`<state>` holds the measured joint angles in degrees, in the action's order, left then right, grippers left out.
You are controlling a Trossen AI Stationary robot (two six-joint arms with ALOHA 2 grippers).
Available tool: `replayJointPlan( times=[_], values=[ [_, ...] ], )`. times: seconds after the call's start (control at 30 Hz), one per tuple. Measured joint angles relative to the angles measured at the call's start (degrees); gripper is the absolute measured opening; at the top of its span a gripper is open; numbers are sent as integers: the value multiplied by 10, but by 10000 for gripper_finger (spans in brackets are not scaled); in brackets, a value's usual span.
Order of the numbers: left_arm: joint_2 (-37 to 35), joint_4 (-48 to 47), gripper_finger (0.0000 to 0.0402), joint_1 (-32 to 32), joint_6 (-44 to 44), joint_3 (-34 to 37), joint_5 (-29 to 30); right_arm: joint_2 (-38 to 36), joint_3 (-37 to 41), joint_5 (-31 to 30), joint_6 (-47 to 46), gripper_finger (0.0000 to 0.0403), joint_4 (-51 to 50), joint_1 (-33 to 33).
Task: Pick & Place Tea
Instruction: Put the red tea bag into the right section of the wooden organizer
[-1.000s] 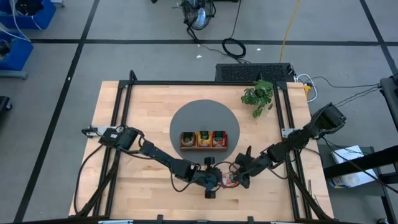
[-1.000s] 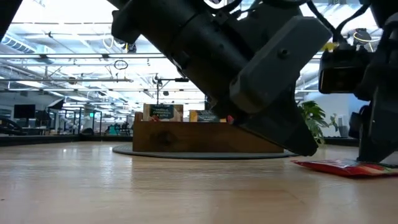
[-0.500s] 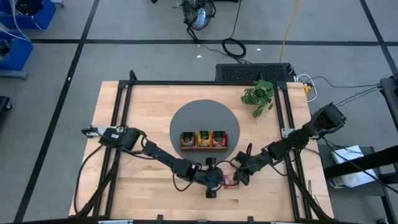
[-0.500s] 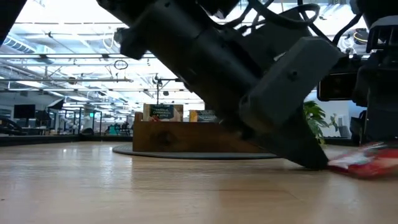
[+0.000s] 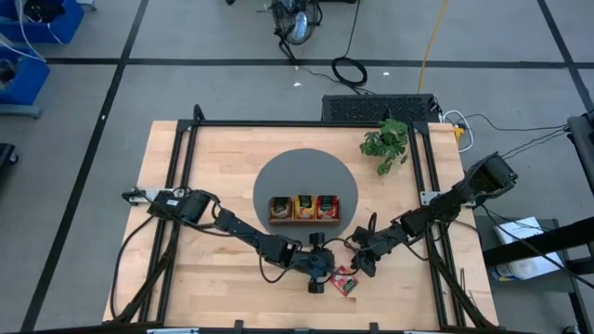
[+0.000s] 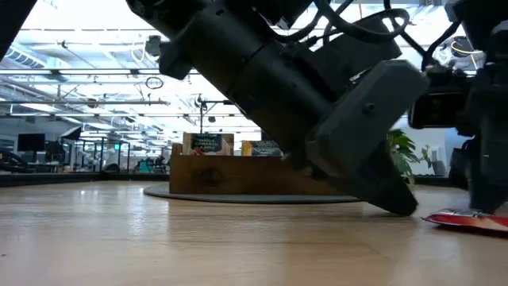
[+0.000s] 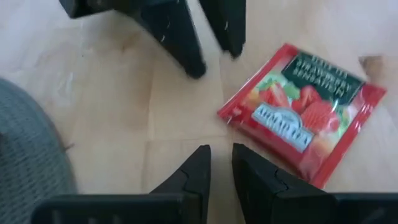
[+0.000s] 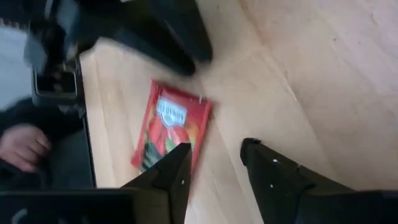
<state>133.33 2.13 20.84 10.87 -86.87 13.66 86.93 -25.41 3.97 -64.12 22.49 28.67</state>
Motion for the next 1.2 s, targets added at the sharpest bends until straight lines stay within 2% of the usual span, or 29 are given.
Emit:
replayJointPlan(
  times=[0.13, 0.27, 0.4, 0.57, 0.73, 0.87, 0.93, 1.03, 1.2],
  values=[
    [-24, -29, 72, 15, -24, 3, 27, -57, 1, 0, 48, 131, -27, 6],
    [-52, -44, 72, 44, -62, 4, 51, -120, -23, -52, 99, 115, -53, 47],
    [-63, -33, 72, 61, -87, 2, 49, -136, -56, -107, 140, 78, -82, 104],
    [-61, -40, 72, 53, -70, 3, 41, -75, -87, -144, 169, 9, -99, 152],
    [-61, -41, 72, 47, -52, 3, 40, 8, -136, -156, 175, 3, -92, 158],
    [-61, -44, 72, 43, -52, 3, 43, 56, -171, -105, 171, 1, -89, 157],
    [-61, -45, 72, 39, -53, 3, 45, 67, -174, -82, 156, 1, -91, 159],
    [-62, -46, 72, 32, -51, 3, 49, 72, -175, -83, 129, 0, -123, 162],
    [-62, -50, 72, 28, -41, 3, 50, 71, -175, -116, 115, 0, -190, 153]
  ],
)
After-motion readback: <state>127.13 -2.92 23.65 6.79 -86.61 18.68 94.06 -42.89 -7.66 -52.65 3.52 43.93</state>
